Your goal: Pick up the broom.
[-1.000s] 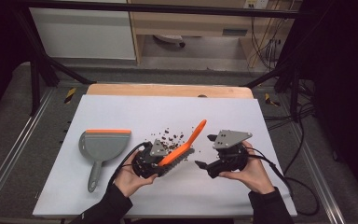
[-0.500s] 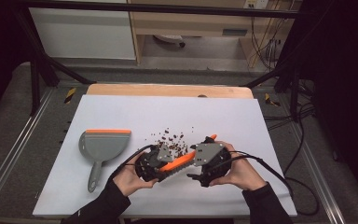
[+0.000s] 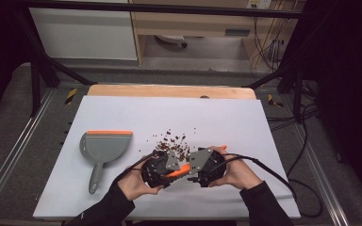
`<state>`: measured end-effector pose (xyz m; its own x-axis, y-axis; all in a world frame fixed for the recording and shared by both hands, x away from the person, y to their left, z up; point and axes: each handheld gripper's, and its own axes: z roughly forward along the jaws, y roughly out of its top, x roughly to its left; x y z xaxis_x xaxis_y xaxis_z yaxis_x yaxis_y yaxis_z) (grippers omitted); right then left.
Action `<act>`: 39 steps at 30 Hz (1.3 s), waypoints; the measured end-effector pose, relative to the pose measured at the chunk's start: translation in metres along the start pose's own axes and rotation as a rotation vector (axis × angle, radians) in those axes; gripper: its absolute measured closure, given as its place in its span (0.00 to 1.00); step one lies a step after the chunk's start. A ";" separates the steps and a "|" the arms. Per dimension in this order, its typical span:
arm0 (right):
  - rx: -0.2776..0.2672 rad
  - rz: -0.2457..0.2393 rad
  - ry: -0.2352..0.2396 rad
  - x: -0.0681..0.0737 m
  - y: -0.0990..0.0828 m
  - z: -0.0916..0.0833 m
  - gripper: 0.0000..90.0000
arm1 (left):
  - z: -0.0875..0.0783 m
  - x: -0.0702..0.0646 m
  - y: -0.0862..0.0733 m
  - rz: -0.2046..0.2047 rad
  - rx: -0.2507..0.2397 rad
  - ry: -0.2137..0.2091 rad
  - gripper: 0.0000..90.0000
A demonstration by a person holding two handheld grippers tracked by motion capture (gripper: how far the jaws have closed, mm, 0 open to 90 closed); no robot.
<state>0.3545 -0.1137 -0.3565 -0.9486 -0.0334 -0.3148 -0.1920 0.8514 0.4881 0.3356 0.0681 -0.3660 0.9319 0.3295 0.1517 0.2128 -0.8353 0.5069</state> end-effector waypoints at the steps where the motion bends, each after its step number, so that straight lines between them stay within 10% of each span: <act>1: 0.004 -0.002 0.005 0.001 0.000 0.001 0.50 | 0.000 -0.001 0.001 0.008 0.004 0.004 0.78; 8: 0.013 -0.031 0.007 0.000 0.000 0.004 0.59 | 0.001 -0.006 0.005 0.055 0.000 -0.010 0.78; 9: 0.019 -0.036 0.010 0.001 0.000 0.005 0.60 | 0.002 -0.009 0.005 0.008 -0.041 -0.023 0.78; 25: 0.035 -0.086 0.052 0.005 0.000 0.008 0.74 | 0.002 -0.005 0.002 0.028 -0.056 -0.054 0.78; 39: 0.046 0.007 -0.018 -0.004 -0.004 -0.005 0.76 | -0.010 0.012 -0.029 -0.077 -0.123 0.008 0.54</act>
<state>0.3580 -0.1193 -0.3526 -0.9450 -0.0180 -0.3267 -0.1730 0.8749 0.4524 0.3375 0.1012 -0.3703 0.9117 0.3943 0.1151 0.2453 -0.7474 0.6175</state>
